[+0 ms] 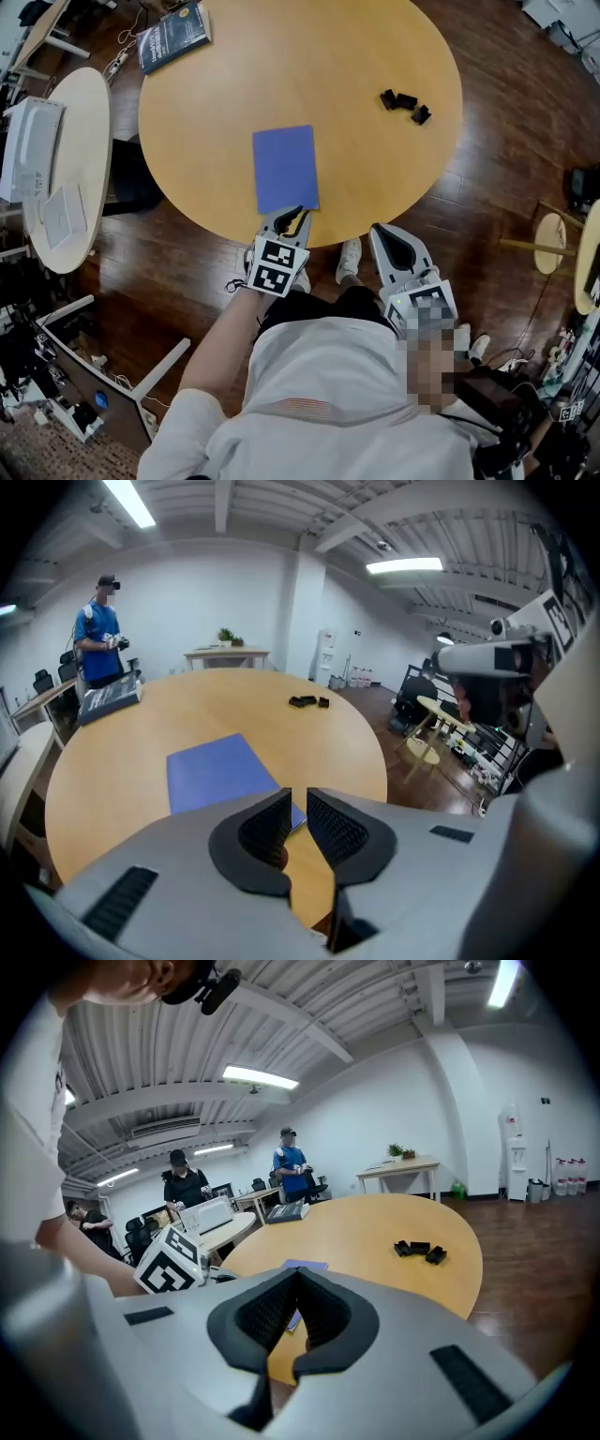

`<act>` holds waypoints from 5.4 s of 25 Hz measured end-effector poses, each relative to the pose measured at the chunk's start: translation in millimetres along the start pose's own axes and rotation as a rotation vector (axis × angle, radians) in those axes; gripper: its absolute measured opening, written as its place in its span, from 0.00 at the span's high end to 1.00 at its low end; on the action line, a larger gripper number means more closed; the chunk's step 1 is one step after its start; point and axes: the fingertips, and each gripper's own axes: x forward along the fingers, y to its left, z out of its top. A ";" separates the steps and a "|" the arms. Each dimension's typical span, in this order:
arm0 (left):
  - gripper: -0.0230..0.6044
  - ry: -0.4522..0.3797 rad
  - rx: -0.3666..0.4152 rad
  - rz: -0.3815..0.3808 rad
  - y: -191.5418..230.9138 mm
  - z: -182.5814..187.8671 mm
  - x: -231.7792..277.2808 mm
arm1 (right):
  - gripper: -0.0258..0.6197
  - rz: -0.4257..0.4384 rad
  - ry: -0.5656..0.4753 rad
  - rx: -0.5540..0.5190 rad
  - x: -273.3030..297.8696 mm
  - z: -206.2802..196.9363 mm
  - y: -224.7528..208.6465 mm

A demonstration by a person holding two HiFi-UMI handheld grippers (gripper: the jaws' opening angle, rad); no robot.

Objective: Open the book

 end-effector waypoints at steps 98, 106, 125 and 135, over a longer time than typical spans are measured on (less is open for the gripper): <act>0.92 0.016 -0.813 0.469 212.2 -178.1 -94.8 | 0.97 0.038 0.139 -0.029 73.9 -33.4 78.5; 0.92 -0.031 -0.870 0.509 197.8 -189.5 -127.1 | 0.97 0.038 0.136 -0.016 72.3 -34.9 77.1; 0.95 -0.538 -0.311 0.435 121.2 40.7 -234.3 | 0.97 0.040 -0.057 -0.091 43.0 52.9 59.8; 0.95 -0.698 -0.162 0.327 77.2 128.1 -282.0 | 0.97 0.043 -0.278 -0.200 2.1 146.8 72.4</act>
